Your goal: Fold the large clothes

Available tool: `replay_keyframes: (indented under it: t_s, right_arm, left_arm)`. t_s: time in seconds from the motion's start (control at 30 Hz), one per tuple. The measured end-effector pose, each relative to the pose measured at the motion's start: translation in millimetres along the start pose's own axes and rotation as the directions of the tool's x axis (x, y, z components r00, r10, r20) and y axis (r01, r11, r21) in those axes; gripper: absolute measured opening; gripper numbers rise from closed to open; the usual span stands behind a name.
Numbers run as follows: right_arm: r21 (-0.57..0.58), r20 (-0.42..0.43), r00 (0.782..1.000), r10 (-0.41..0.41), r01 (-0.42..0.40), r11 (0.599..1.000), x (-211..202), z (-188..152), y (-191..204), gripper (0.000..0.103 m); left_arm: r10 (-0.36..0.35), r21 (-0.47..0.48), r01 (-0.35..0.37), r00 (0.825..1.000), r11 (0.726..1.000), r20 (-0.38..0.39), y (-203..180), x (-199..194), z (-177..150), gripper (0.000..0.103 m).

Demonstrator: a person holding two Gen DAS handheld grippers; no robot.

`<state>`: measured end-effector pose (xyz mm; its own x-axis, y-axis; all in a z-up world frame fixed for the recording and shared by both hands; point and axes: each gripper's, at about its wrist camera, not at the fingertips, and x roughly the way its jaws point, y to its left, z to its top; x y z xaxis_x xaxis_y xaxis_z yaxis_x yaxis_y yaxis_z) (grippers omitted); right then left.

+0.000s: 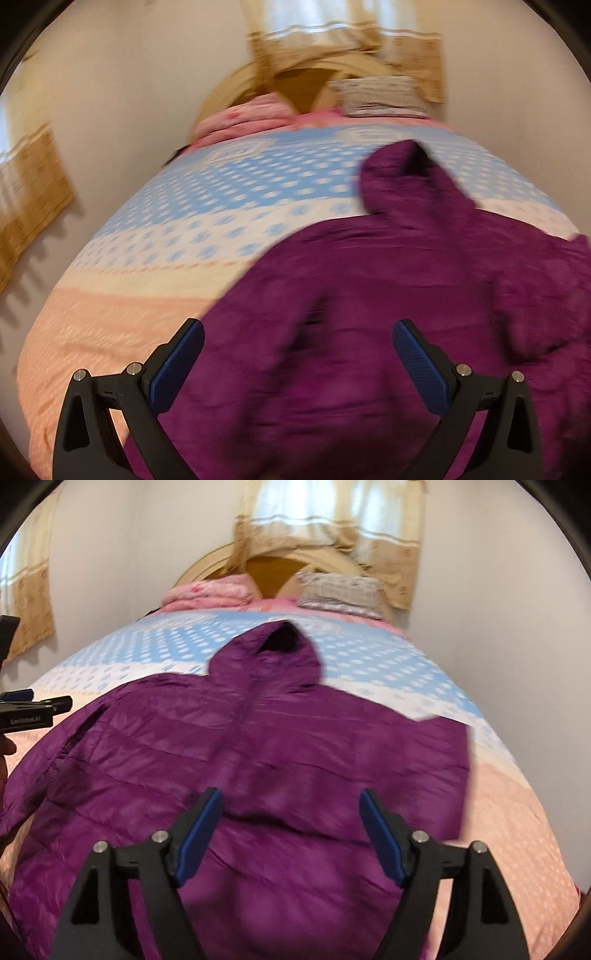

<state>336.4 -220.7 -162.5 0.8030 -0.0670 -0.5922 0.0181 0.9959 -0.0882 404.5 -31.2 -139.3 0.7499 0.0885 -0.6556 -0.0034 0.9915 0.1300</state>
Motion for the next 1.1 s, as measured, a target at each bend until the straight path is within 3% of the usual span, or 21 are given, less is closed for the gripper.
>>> replay_keyframes:
  t_s: [0.13,0.33,0.4,0.43,0.47,0.5,0.53,0.7,0.83,1.0,1.1]
  right_arm:
    - [0.087,0.019,0.990,-0.140,0.138,0.987,-9.1,-26.4,-54.3,0.092]
    - [0.129,-0.007,0.970,-0.244,0.242,0.962,-6.7,-58.7,-94.8,0.092]
    - [0.138,0.003,0.967,-0.255,0.253,0.958,-6.5,-65.0,-101.1,0.092]
    - [0.142,0.013,0.966,-0.258,0.254,0.957,-5.7,-67.2,-103.3,0.092]
    - [0.145,0.018,0.966,-0.258,0.253,0.956,-6.9,-68.7,-105.3,0.092]
    - [0.152,0.026,0.967,-0.253,0.246,0.957,-5.4,-69.0,-108.1,0.092]
    - [0.162,0.033,0.971,-0.238,0.230,0.960,-3.2,-70.2,-109.1,0.092]
    - [0.179,0.062,0.975,-0.214,0.200,0.963,-10.8,-85.5,-115.3,0.095]
    - [0.184,0.047,0.977,-0.209,0.197,0.963,-6.4,-86.3,-116.1,0.095]
    - [0.161,0.008,0.978,-0.207,0.203,0.966,2.5,-88.3,-111.6,0.096]
    - [0.146,-0.022,0.978,-0.208,0.209,0.967,8.7,-90.0,-110.3,0.096]
  left_arm:
    - [-0.169,0.022,0.171,0.984,0.985,-0.052,-66.2,4.5,11.9,0.102]
    - [-0.272,0.078,0.285,0.951,0.955,-0.144,-153.4,37.4,16.1,0.101]
    - [-0.297,0.087,0.314,0.940,0.945,-0.167,-170.8,46.5,12.4,0.082]
    - [-0.293,0.117,0.319,0.936,0.941,-0.192,-184.2,53.9,8.8,0.061]
    - [-0.292,0.132,0.323,0.933,0.937,-0.210,-189.8,58.7,7.0,0.031]
    - [-0.310,0.138,0.347,0.921,0.928,-0.235,-196.9,64.5,4.0,0.012]
    - [-0.308,0.143,0.346,0.922,0.927,-0.234,-199.1,64.0,3.3,0.011]
    - [-0.279,0.193,0.292,0.956,0.937,-0.088,-182.8,30.6,13.6,0.007]
    - [-0.193,0.226,0.180,0.980,0.957,0.037,-144.2,2.6,19.7,0.007]
    - [-0.095,0.218,0.074,0.992,0.973,0.086,-101.6,-1.8,14.7,0.007]
    - [-0.058,0.222,0.041,0.996,0.974,0.070,-91.2,7.9,4.2,0.007]
